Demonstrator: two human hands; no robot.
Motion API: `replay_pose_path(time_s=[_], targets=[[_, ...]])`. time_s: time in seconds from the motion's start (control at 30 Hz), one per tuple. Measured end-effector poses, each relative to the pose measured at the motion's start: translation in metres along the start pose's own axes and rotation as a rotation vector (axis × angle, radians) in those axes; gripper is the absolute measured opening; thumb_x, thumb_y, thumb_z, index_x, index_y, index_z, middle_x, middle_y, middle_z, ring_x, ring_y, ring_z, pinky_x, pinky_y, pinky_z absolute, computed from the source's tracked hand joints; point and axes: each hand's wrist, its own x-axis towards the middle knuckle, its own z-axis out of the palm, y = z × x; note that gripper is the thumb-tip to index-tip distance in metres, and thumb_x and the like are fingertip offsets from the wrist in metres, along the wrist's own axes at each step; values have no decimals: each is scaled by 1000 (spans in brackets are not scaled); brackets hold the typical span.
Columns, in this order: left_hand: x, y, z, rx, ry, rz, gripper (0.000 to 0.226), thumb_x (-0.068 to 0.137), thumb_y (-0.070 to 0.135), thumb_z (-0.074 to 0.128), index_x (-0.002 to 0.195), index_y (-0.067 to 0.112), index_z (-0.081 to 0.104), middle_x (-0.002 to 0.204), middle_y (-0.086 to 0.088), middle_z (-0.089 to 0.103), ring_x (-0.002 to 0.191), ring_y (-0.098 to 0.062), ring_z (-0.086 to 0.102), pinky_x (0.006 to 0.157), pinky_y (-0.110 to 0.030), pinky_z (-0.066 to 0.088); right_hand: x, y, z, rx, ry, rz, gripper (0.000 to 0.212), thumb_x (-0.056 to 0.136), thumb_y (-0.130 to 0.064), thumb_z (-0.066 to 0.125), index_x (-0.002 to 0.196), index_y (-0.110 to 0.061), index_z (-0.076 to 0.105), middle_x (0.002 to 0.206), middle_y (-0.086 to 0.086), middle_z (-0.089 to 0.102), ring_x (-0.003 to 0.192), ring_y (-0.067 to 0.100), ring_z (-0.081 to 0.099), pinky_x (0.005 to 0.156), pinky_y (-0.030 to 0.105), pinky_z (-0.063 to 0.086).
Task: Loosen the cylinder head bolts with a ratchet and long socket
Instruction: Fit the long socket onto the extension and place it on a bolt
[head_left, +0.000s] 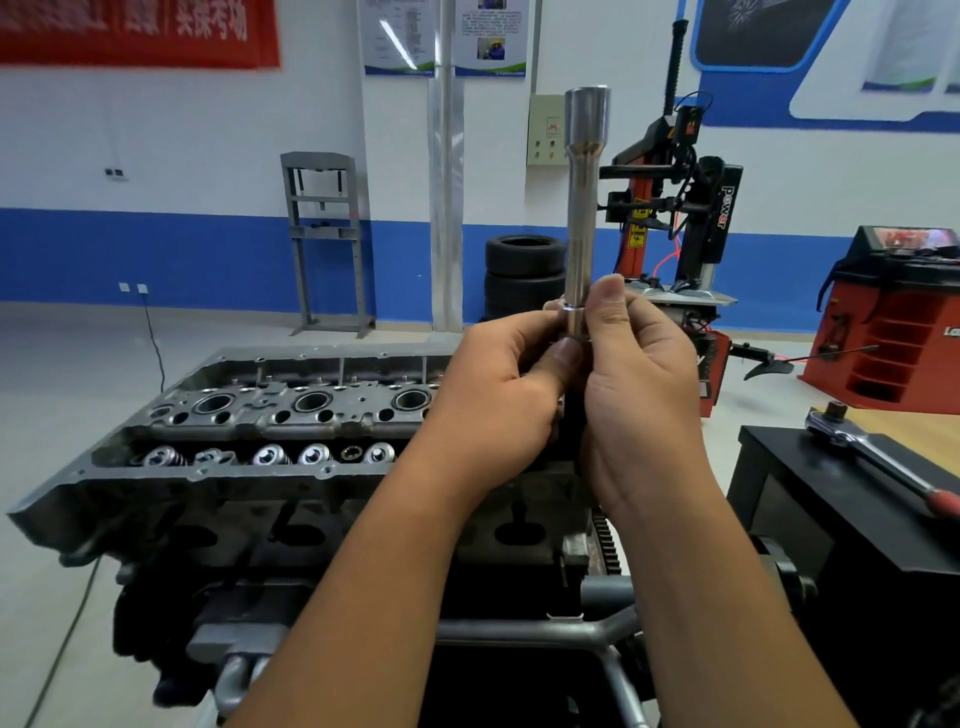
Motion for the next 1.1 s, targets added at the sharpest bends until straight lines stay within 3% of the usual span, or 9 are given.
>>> replay_pose_path(time_s=[0.13,0.23,0.37,0.47,0.57,0.73,0.93,1.03,1.1], targets=[[0,0,2,62,92,13,15,97,14,74,112,16,77,91,3,81,81,-7,76,65,-16,55,1,0,-2,53,29,5,45,68,-49,83,91,-14,65,95,24,68,94,44,70,90,71,54],[0,-2,0,84,107,29,16,97,15,75,112,18,78,89,5,80,79,-6,76,64,-17,56,1,2,-3,10,7,-9,39,74,-44,79,93,-13,66,100,25,70,100,49,69,85,70,56],[0,-1,0,24,28,8,20,107,14,59,116,15,76,80,12,73,58,2,63,57,-11,46,0,2,-1,-17,9,-2,38,83,-51,66,88,-13,69,88,13,69,86,31,68,89,67,56],[1,0,1,52,77,7,18,105,13,62,115,15,77,94,7,77,77,-3,71,67,-17,53,1,2,-2,51,7,27,36,98,-43,60,82,-13,71,88,18,65,87,34,63,90,73,52],[0,-2,2,70,90,14,10,101,15,70,108,17,77,98,2,80,91,-12,77,75,-23,62,2,0,-2,109,18,37,37,83,-48,73,89,-12,67,91,15,69,94,43,67,93,74,51],[-1,-1,1,45,85,45,12,93,17,78,99,27,77,86,7,80,81,-5,76,64,-14,55,3,1,-3,135,10,34,42,80,-48,72,87,-7,68,92,19,69,105,61,63,90,76,51],[-3,2,1,-30,32,13,19,105,12,62,107,23,78,81,3,75,55,-5,66,50,-18,50,3,2,-3,107,-26,36,38,84,-53,65,78,-18,78,84,10,72,84,30,69,83,53,60],[-1,1,3,28,96,49,9,96,13,75,100,21,77,88,5,79,77,-4,75,63,-13,54,3,2,-3,153,-2,21,39,71,-50,80,86,-16,71,92,15,70,90,37,68,91,68,56],[-1,0,4,71,137,58,7,90,19,82,92,23,76,81,6,79,74,-2,74,61,-12,52,4,2,-4,152,17,4,42,68,-47,84,88,-13,67,94,17,71,97,50,68,92,74,52]])
